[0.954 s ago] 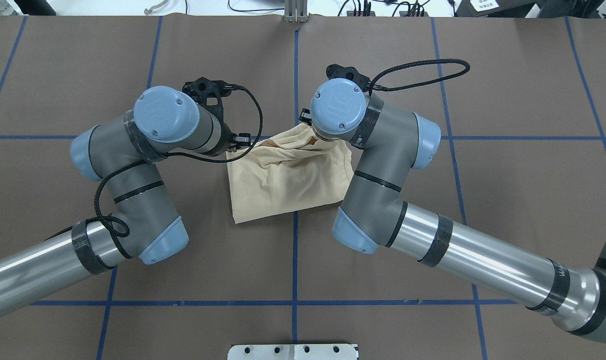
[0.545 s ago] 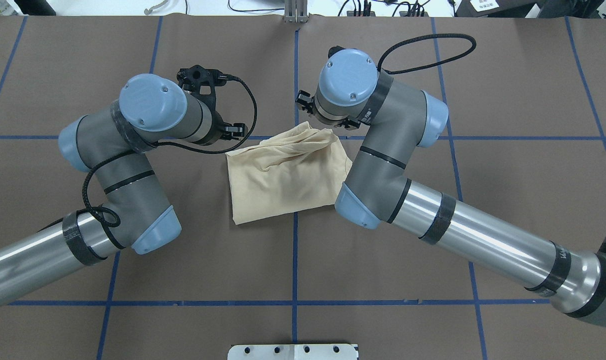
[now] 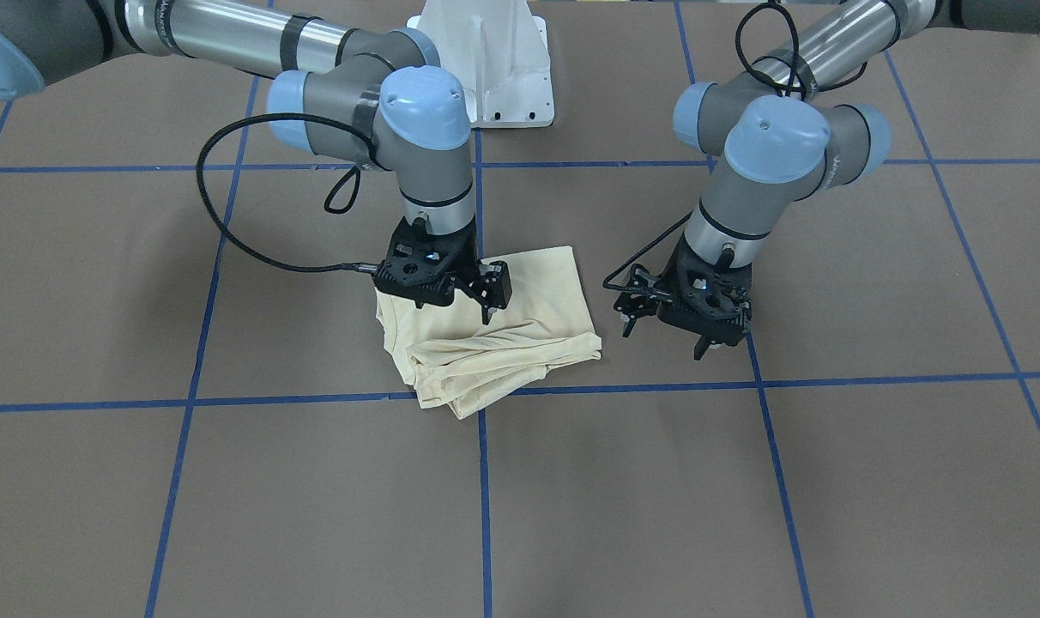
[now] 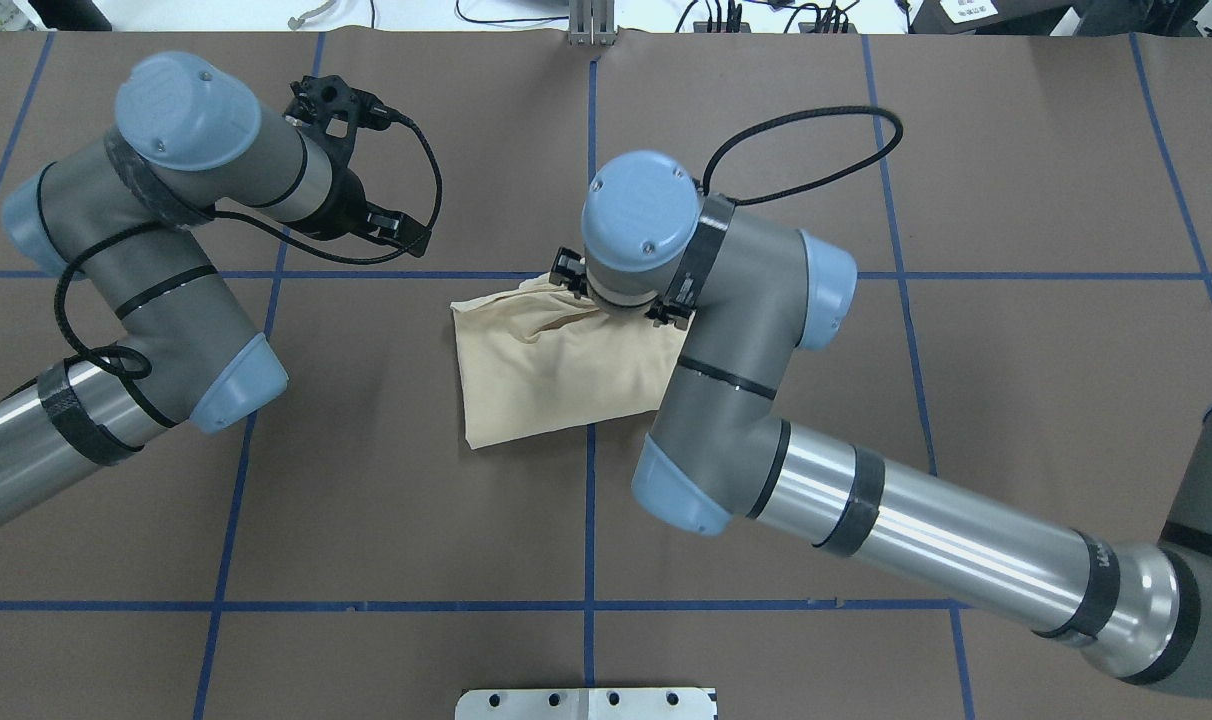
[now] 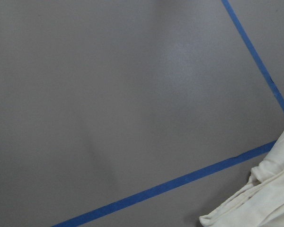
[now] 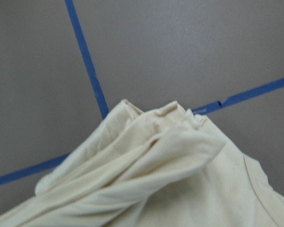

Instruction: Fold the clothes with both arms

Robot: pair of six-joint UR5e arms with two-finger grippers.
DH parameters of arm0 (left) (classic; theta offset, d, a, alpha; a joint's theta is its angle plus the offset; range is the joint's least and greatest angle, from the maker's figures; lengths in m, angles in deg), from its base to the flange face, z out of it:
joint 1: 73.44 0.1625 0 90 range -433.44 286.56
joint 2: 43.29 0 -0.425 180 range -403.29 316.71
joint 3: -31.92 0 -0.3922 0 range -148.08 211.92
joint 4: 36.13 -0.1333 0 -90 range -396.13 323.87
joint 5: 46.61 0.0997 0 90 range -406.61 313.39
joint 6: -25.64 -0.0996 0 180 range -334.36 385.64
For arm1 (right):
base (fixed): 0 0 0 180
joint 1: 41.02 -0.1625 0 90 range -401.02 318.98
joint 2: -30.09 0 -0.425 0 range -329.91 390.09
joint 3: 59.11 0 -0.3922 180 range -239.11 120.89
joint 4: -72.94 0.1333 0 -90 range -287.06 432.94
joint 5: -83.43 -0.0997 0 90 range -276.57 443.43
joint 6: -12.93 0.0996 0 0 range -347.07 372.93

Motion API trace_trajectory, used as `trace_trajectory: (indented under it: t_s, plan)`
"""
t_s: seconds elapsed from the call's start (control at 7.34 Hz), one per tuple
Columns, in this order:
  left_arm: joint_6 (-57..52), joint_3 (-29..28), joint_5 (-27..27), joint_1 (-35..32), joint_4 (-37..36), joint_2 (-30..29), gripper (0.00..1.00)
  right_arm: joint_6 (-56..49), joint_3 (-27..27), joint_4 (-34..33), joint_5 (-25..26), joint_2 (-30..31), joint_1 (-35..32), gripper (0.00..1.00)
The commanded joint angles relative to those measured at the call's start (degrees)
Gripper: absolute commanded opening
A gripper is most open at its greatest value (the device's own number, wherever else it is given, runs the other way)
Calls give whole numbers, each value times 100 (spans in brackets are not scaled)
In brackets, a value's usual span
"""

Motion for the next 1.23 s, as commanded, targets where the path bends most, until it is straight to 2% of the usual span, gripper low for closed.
trace_trajectory:
  t_s: [0.0,0.27,0.41,0.82,1.09]
  plan:
    - [-85,3,-90,-65,1,37,100,-656,161,-93,465,-7,343,100]
    - [-76,3,-90,-65,27,37,100,-1748,380,-41,720,-50,290,100]
    - [-76,3,-90,-65,27,37,100,-1900,738,81,799,-207,238,100]
    - [-76,12,-90,-65,27,37,100,-2023,1794,740,800,-735,-60,100]
    - [-67,90,-107,-65,27,46,100,-2121,2531,1598,939,-981,-394,99]
